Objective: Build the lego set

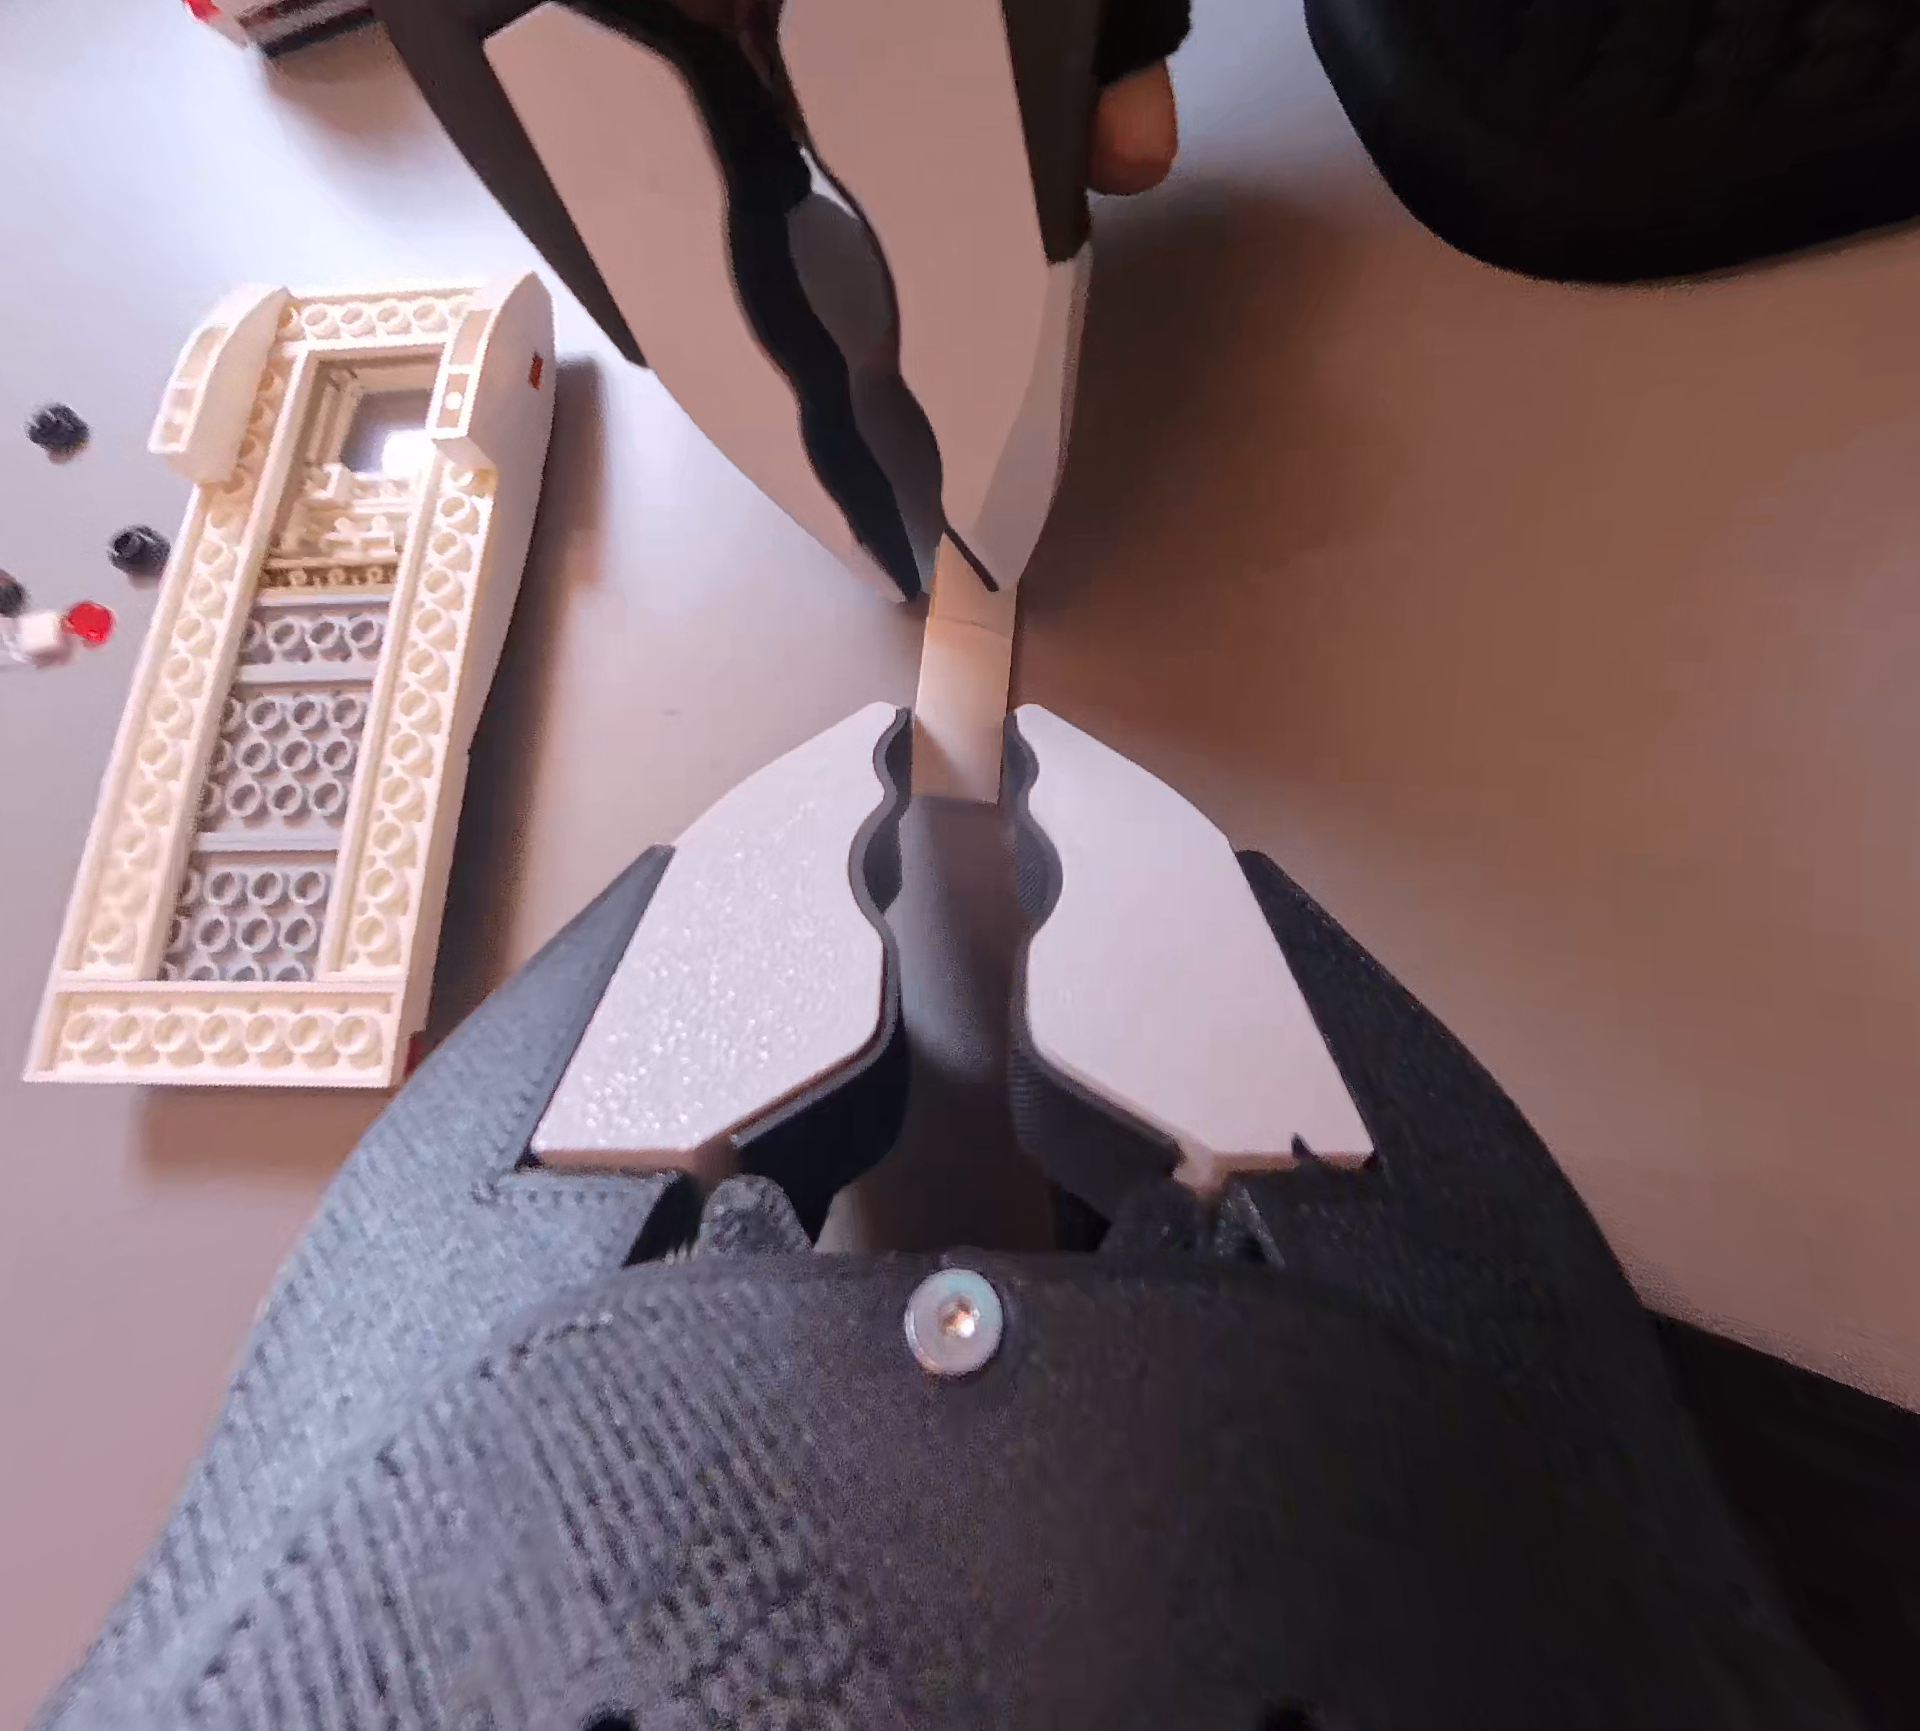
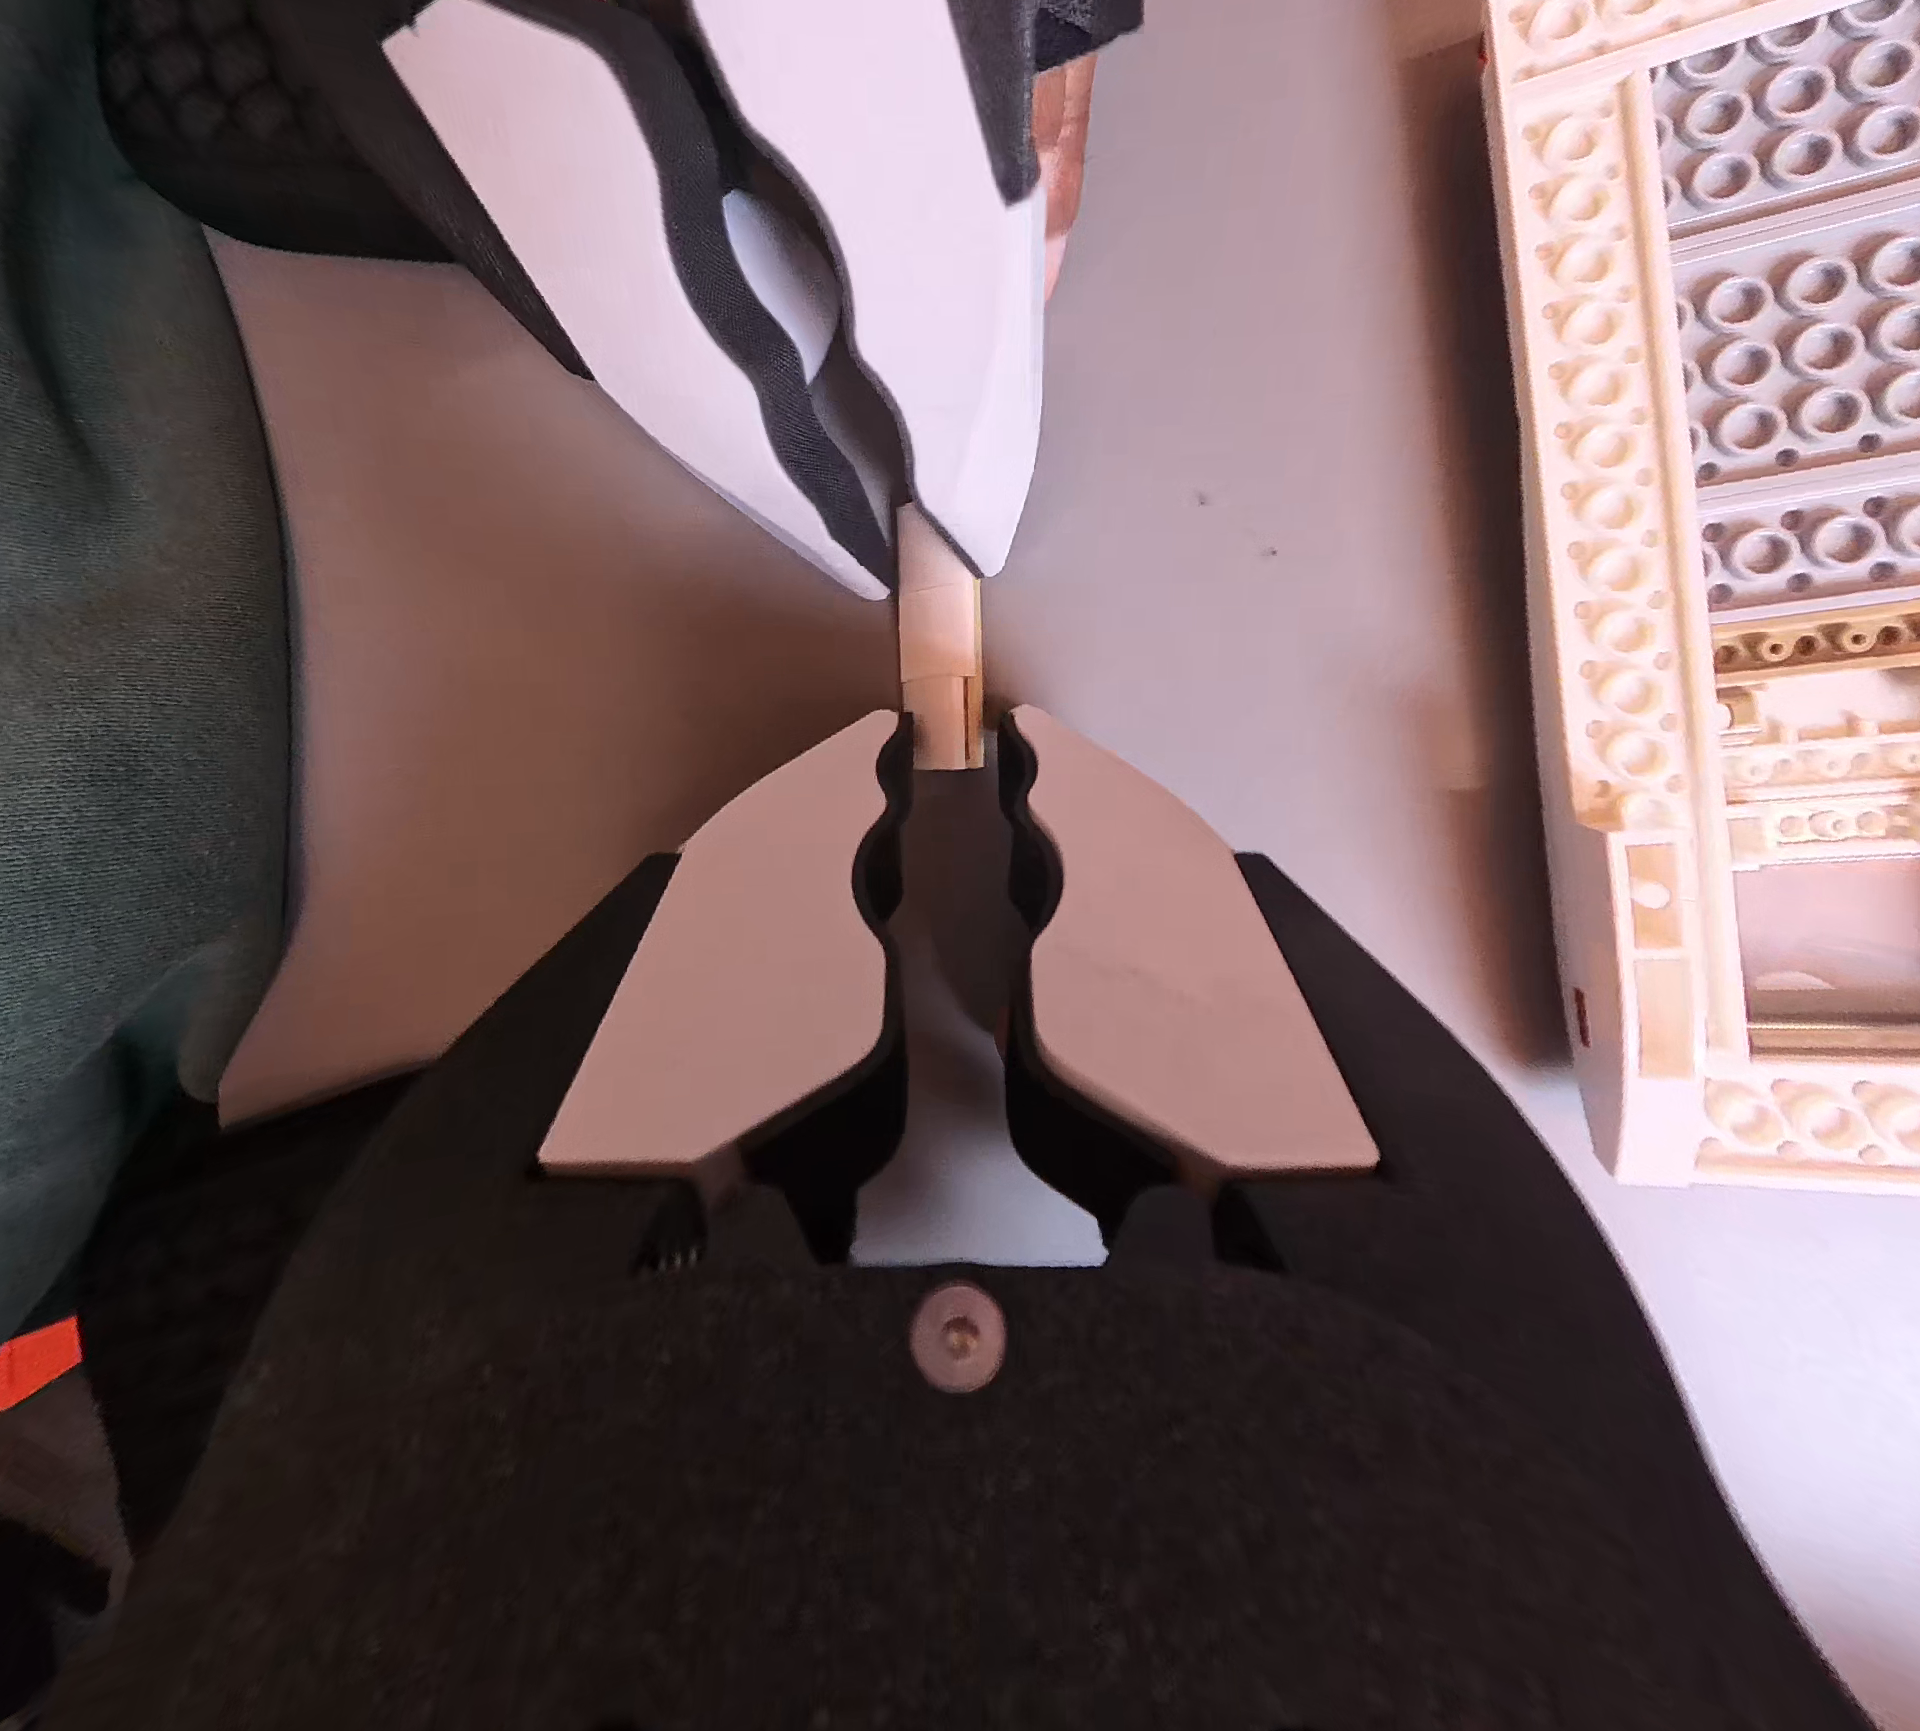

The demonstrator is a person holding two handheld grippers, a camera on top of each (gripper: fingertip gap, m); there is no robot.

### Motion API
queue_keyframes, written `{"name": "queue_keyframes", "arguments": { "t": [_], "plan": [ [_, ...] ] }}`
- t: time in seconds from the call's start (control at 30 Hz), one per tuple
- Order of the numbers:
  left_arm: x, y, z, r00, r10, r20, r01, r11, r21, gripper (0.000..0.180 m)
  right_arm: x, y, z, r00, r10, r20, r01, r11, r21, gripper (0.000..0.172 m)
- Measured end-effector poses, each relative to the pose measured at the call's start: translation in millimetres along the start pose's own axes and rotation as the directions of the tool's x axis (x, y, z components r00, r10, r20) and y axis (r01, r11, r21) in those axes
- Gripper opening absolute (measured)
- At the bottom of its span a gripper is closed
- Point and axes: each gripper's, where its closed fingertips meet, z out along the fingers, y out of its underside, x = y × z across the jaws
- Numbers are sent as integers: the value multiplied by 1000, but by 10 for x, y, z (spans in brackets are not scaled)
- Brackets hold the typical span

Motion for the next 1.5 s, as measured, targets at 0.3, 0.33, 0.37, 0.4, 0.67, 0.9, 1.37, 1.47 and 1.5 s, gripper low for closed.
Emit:
{"name": "queue_keyframes", "arguments": {
  "t": [0.3,0.33,0.37,0.4,0.67,0.9,1.37,1.47,1.5],
  "plan": [
    [98,-57,-42,940,323,109,-329,944,39,11,-69,24,21,999,-38,1,38,999,-7,12],
    [109,-61,-45,928,354,121,-360,932,38,10,-79,26,26,999,-46,-1,46,999,-10,11],
    [115,-62,-44,916,380,131,-387,921,35,10,-85,27,30,998,-58,-7,58,998,-11,11],
    [117,-63,-45,907,399,139,-406,913,32,10,-88,29,31,997,-73,-14,73,997,-12,11],
    [111,-92,-58,958,274,88,-281,957,76,23,-157,11,55,972,-206,-117,211,977,30,9],
    [213,-124,33,987,159,-31,-157,987,44,17,-217,-50,114,905,-297,-304,324,945,38,9],
    [265,-111,29,972,233,6,-233,972,28,9,-234,-56,94,819,-294,-493,375,924,72,7],
    [248,-145,4,965,260,33,-262,964,45,9,-259,-80,48,834,-266,-483,374,917,141,7],
    [249,-158,-5,960,275,46,-278,959,49,9,-271,-87,35,838,-267,-476,378,913,154,7]
  ]
}}
